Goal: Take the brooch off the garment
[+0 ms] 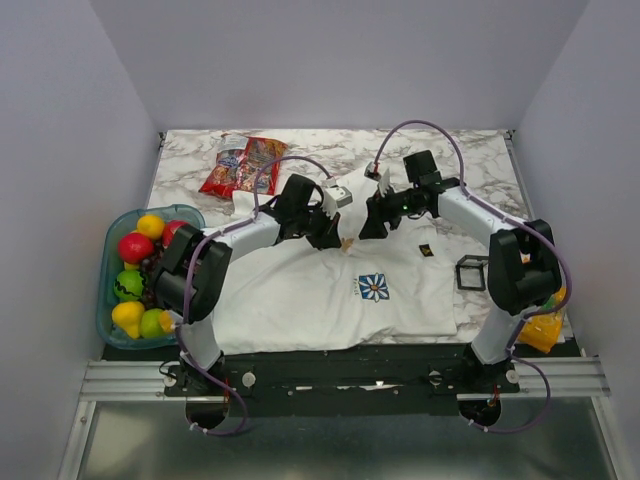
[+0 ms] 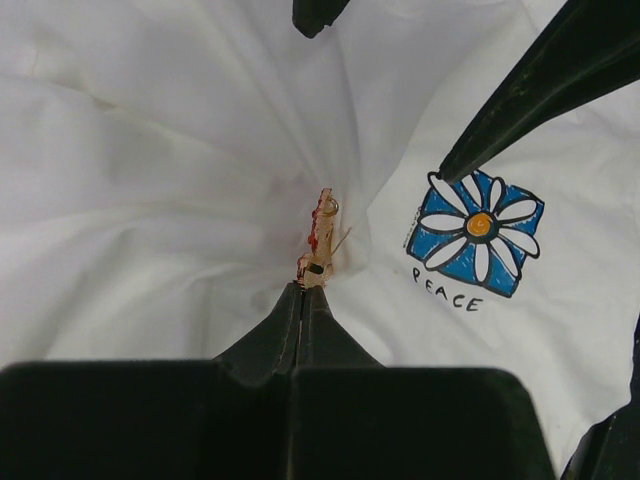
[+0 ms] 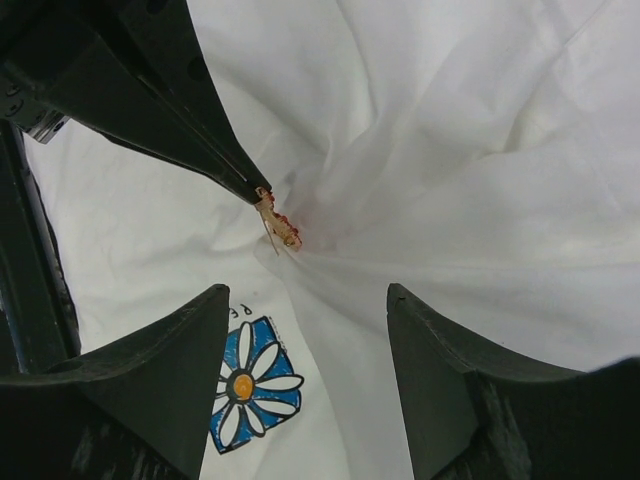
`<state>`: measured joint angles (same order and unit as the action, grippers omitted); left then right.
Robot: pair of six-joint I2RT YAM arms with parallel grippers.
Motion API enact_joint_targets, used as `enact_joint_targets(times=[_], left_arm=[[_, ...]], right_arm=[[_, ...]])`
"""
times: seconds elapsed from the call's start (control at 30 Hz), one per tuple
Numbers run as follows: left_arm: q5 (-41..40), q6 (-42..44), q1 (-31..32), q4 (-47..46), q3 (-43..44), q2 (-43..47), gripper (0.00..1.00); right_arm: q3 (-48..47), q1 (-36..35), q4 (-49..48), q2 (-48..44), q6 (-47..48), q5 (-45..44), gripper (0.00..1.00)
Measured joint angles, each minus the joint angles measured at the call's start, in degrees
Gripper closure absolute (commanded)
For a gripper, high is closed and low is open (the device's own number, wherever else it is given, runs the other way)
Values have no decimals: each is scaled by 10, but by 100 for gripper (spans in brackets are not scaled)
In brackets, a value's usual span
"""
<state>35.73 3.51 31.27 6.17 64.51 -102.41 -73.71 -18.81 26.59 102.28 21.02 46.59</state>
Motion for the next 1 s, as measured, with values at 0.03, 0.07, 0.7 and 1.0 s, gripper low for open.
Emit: enact_joint_targets(times=[0.03, 0.07, 0.7, 1.0], left_arm=[[2, -1, -1, 0, 0, -3, 100], [5, -2, -2, 0, 1, -6, 100], [66, -54, -40, -2, 49, -99, 100], [94, -70, -49, -3, 63, -131, 100]], right_arm=[[0, 0, 3, 3, 0, 2, 28], [-1, -1, 4, 7, 0, 2, 28], [-14, -16, -5, 46, -63, -50, 27], [-40, -31, -15, 88, -101, -72, 27]])
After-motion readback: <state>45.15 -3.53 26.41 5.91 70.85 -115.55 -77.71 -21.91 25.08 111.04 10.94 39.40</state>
